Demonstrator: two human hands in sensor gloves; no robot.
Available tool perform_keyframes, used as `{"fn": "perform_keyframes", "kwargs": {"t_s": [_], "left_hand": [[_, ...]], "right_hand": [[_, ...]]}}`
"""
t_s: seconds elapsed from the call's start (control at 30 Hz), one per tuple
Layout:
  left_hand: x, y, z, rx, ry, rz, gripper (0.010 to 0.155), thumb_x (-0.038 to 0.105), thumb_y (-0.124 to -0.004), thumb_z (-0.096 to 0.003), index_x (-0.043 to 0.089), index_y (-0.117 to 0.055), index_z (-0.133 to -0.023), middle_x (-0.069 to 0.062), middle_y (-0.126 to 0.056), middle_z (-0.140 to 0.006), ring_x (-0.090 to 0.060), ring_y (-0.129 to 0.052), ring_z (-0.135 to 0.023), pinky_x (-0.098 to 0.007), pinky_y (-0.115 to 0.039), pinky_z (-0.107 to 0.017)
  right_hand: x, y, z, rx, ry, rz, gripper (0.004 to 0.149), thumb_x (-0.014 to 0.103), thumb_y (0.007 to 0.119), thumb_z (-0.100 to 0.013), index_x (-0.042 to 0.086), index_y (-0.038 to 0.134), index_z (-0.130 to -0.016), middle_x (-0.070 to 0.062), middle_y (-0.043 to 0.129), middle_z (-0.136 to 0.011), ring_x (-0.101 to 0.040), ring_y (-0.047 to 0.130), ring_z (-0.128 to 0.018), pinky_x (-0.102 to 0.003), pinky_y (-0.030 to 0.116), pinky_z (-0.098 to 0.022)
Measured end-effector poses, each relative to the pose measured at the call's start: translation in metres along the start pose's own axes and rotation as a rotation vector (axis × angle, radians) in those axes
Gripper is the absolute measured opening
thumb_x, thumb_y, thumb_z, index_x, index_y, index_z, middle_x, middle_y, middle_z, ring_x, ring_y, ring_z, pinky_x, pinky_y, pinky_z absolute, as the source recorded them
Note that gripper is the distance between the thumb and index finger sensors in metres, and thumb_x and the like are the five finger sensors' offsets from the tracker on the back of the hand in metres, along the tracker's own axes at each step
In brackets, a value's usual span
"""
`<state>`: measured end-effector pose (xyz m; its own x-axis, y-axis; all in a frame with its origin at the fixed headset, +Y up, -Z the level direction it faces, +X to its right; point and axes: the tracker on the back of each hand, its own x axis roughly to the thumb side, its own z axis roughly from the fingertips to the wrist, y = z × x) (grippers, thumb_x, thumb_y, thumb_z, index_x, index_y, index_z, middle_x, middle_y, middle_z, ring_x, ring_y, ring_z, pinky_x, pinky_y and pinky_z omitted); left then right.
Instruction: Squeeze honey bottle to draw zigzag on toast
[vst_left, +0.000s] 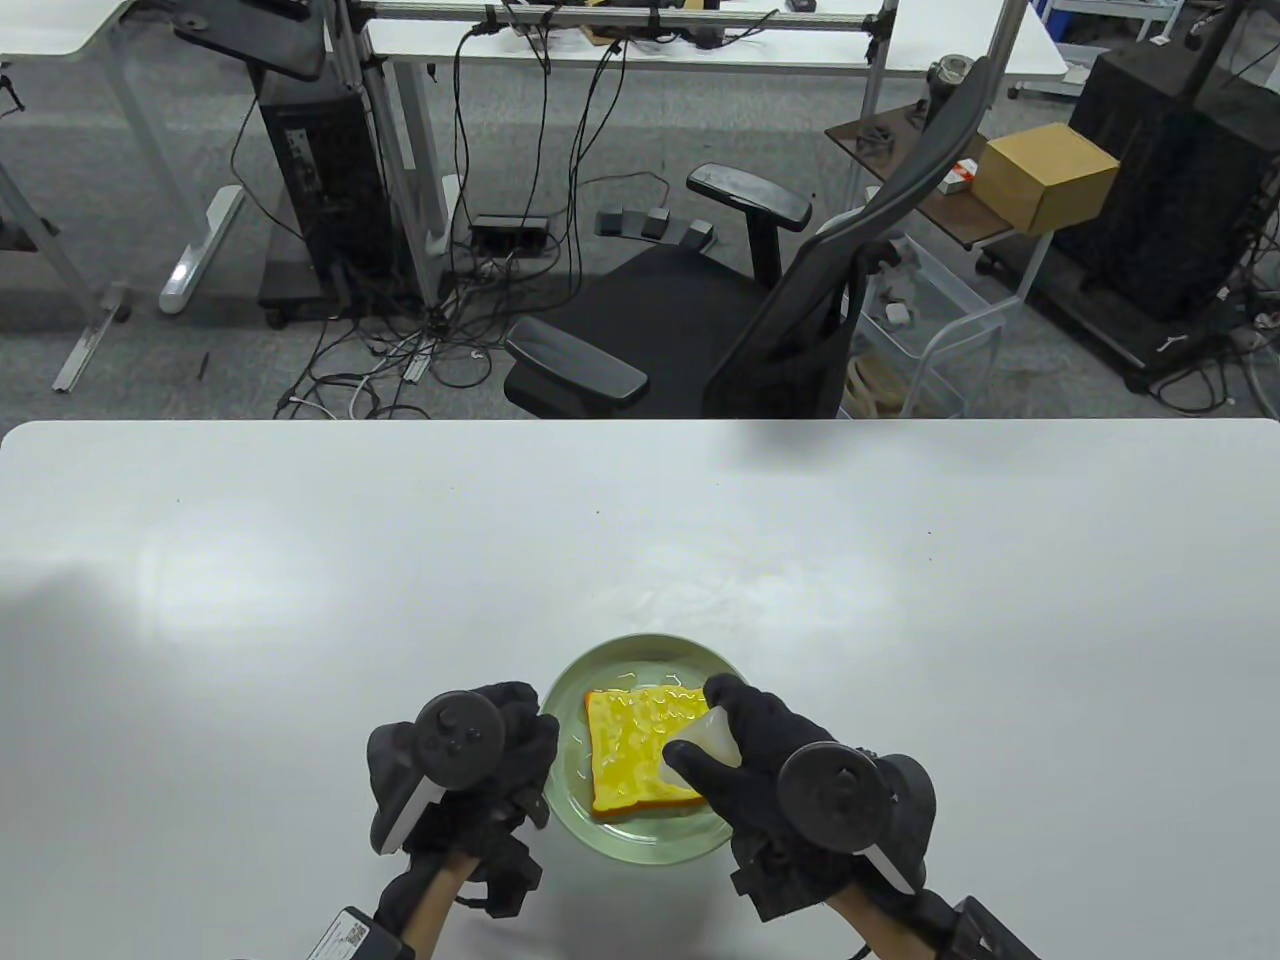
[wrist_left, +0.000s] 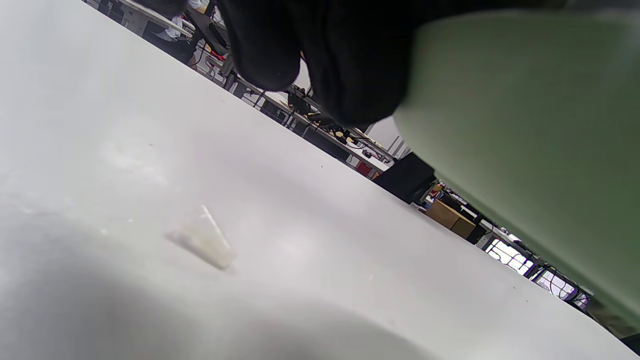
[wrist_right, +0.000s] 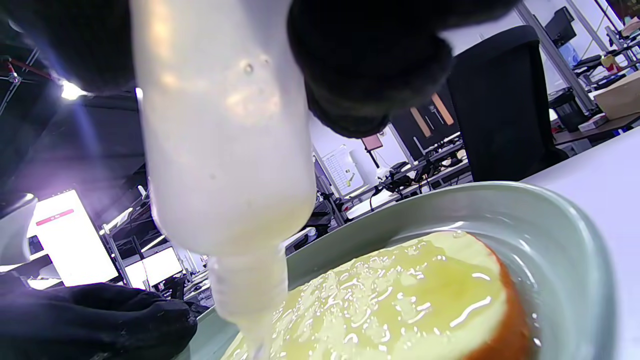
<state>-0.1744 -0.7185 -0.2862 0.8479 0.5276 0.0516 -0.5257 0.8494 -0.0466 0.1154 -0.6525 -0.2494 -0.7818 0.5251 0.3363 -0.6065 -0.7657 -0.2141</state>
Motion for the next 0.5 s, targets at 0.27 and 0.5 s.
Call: {"fn": "perform_keyframes", "kwargs": {"t_s": [0.27,0.5], "left_hand": [[0.002,-0.002,0.001,-0.002,-0.013,-0.01,0.044,0.043,-0.078,-0.0491,0.006,-0.096,-0.066,0.0,-0.079,-0.096,-0.034,-0.077,-0.096,-0.073,-0.048,-0.073],[0.007,-0.004,0.002,-0.013,-0.031,-0.017,0.044,0.043,-0.079,-0.0491,0.006,-0.096,-0.065,0.0,-0.079,-0.096,-0.034,-0.077,-0.096,-0.073,-0.048,-0.072]], "right_hand": [[-0.007,0.002,-0.007,-0.006,0.044,-0.018,0.073,0.06,0.084,-0.035,0.013,0.078,-0.09,-0.017,0.096,-0.063,-0.022,0.098,-0.028,-0.028,0.087,-0.01],[-0.011,0.005,-0.024,-0.024,0.083,-0.014,0.073,0.059,0.083,-0.035,0.013,0.077,-0.091,-0.018,0.096,-0.064,-0.023,0.098,-0.028,-0.029,0.087,-0.011]]}}
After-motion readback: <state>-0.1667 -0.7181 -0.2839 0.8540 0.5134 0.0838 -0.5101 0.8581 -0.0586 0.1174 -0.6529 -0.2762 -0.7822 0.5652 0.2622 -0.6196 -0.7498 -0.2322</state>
